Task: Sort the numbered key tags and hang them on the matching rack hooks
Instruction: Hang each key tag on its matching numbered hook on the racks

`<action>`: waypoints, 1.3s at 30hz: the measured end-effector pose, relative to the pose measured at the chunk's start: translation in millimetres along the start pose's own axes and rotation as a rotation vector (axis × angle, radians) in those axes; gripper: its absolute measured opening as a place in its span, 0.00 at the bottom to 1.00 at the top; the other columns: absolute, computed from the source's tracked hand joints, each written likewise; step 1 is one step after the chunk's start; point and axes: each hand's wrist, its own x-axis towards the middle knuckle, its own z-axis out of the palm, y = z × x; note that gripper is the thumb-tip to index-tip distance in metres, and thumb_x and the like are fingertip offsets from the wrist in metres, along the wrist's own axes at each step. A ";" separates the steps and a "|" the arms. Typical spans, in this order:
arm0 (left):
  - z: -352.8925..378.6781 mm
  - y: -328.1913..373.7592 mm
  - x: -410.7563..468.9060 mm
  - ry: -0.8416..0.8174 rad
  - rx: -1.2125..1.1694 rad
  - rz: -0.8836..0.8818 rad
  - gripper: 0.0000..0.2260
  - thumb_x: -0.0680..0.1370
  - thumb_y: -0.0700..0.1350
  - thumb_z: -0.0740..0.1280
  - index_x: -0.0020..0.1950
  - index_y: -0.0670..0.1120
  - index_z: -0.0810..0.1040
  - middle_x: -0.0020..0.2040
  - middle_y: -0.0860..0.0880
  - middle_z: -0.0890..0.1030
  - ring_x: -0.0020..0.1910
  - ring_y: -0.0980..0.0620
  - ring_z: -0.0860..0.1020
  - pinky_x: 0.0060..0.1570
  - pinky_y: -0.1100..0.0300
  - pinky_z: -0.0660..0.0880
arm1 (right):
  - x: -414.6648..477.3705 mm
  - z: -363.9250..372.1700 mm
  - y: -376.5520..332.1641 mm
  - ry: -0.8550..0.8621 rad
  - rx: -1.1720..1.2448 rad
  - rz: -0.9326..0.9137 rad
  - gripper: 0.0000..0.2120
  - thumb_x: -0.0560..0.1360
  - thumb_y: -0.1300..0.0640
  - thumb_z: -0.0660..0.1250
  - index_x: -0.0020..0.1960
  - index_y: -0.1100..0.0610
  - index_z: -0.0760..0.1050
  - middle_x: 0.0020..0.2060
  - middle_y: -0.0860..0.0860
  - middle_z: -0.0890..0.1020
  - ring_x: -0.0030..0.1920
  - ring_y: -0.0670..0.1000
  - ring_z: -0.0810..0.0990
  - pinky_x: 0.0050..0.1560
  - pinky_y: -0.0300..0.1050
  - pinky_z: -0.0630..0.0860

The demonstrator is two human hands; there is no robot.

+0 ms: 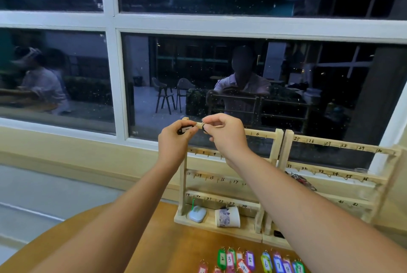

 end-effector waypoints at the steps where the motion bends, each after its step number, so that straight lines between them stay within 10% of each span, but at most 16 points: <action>1: 0.8 -2.1 -0.8 -0.006 -0.002 -0.008 0.05 0.79 0.47 0.78 0.54 0.55 0.89 0.52 0.59 0.88 0.56 0.68 0.82 0.63 0.55 0.80 | 1.7 1.6 0.9 0.004 0.005 0.012 0.09 0.80 0.63 0.73 0.51 0.49 0.87 0.44 0.45 0.86 0.49 0.46 0.86 0.52 0.53 0.86; 11: 5.5 -6.1 -1.6 -0.007 -0.006 -0.005 0.05 0.79 0.45 0.77 0.54 0.54 0.88 0.50 0.60 0.88 0.53 0.71 0.81 0.53 0.66 0.76 | 9.2 6.0 8.1 0.025 0.018 0.022 0.09 0.80 0.63 0.73 0.51 0.49 0.86 0.45 0.46 0.87 0.49 0.49 0.87 0.47 0.47 0.86; 27: -3.0 -26.2 -33.0 -0.035 -0.078 -0.176 0.04 0.82 0.49 0.74 0.52 0.50 0.86 0.43 0.50 0.88 0.44 0.51 0.86 0.55 0.43 0.84 | 8.2 44.4 13.7 0.061 -0.126 -0.003 0.10 0.82 0.65 0.69 0.51 0.51 0.84 0.46 0.47 0.84 0.41 0.47 0.87 0.40 0.52 0.88; 39: -23.2 -57.3 -90.2 -0.150 -0.065 -0.304 0.03 0.82 0.45 0.74 0.55 0.48 0.85 0.44 0.49 0.88 0.45 0.53 0.87 0.48 0.59 0.82 | -12.1 51.4 19.5 0.083 -0.233 -0.159 0.12 0.84 0.62 0.65 0.49 0.48 0.82 0.43 0.44 0.85 0.39 0.46 0.87 0.39 0.52 0.86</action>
